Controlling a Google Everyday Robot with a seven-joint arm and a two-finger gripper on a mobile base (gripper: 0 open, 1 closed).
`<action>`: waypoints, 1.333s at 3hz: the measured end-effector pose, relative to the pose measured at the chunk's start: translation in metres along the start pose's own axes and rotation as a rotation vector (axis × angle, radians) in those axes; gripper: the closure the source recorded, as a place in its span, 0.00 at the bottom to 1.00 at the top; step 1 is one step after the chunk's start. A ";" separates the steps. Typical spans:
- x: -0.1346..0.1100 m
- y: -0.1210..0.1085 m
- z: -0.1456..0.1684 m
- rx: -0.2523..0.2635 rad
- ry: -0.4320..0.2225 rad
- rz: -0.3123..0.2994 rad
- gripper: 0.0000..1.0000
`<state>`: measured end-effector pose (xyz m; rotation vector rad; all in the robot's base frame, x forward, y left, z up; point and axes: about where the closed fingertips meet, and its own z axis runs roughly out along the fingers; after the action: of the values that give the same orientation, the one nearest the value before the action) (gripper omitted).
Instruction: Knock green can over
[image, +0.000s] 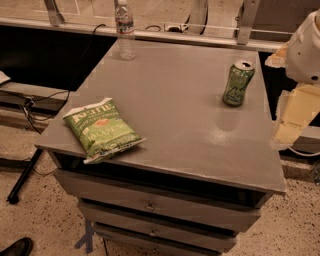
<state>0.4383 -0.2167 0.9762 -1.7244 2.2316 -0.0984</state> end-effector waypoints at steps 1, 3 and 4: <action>0.000 -0.001 -0.001 0.005 -0.003 0.000 0.00; 0.038 -0.067 0.034 0.060 -0.131 0.106 0.00; 0.050 -0.099 0.054 0.097 -0.218 0.179 0.00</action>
Offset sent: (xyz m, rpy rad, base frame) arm 0.0773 -0.0677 -0.0274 0.1866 -0.0588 -0.0802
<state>0.5350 -0.2837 0.9389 -1.4065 2.1696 0.0205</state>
